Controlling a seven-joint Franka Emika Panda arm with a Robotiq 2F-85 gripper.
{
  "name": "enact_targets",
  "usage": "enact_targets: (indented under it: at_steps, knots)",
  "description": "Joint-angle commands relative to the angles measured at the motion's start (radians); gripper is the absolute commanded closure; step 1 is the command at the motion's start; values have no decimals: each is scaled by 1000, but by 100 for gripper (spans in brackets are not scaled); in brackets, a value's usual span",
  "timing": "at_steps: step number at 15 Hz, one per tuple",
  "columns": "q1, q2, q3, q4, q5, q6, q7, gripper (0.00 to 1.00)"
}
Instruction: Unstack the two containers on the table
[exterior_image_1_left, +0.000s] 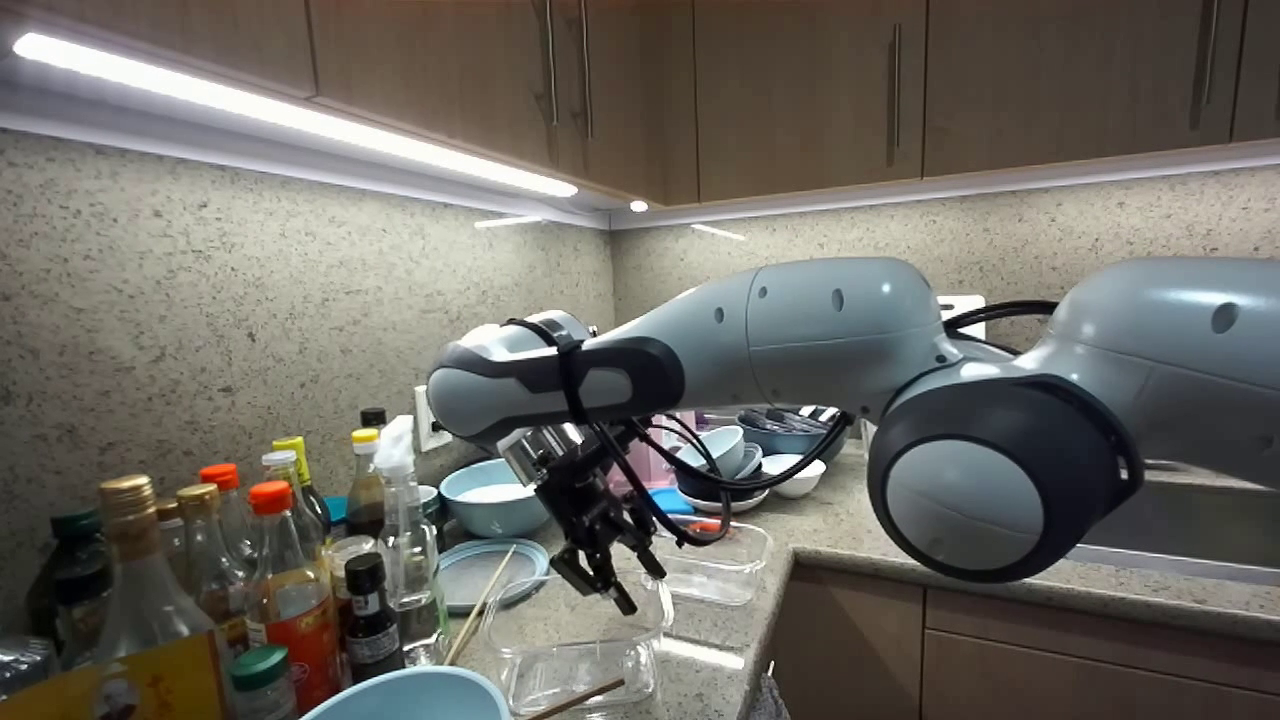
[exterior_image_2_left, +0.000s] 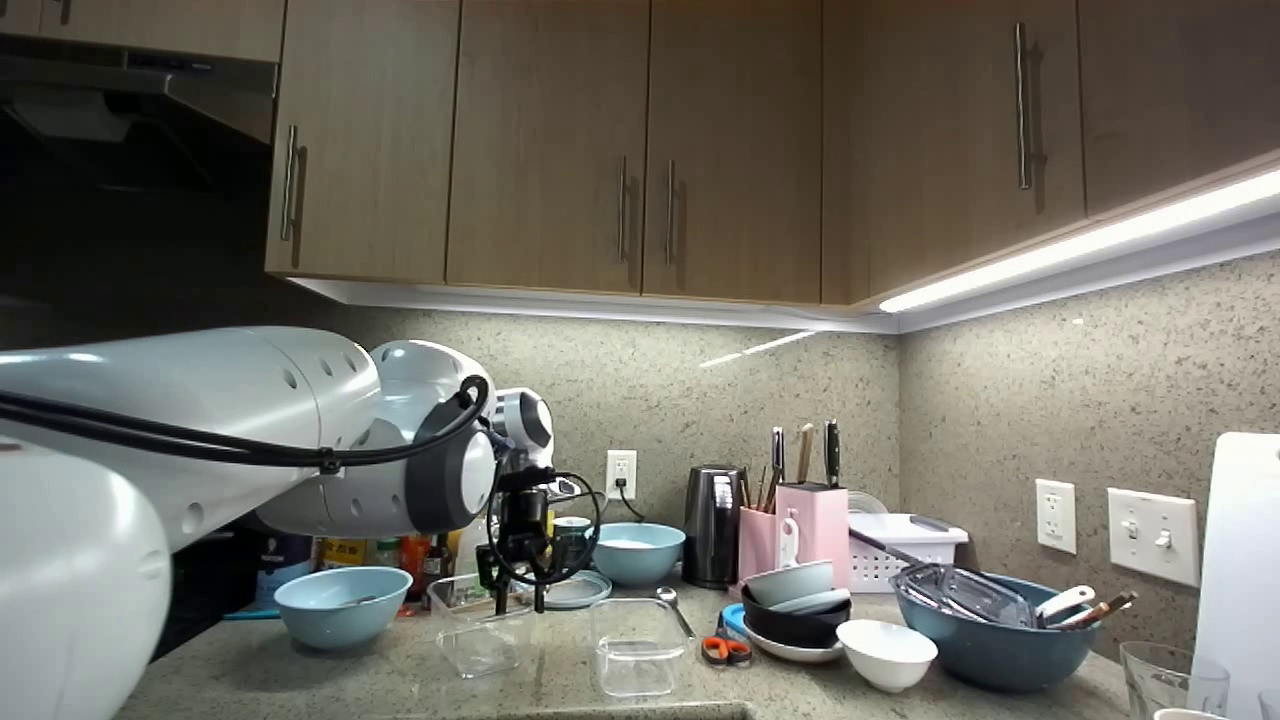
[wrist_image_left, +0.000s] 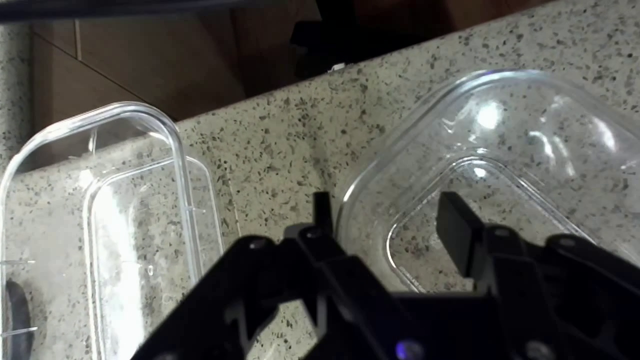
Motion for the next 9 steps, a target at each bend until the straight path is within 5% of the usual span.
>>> enact_targets:
  at_steps: [1, 5, 9]
  knots:
    - [-23, -24, 23, -19, 37, -26, -14, 73]
    - [-27, -29, 20, -18, 41, -36, 19, 96]
    - [-45, -42, 19, -3, 75, -43, 180, 93]
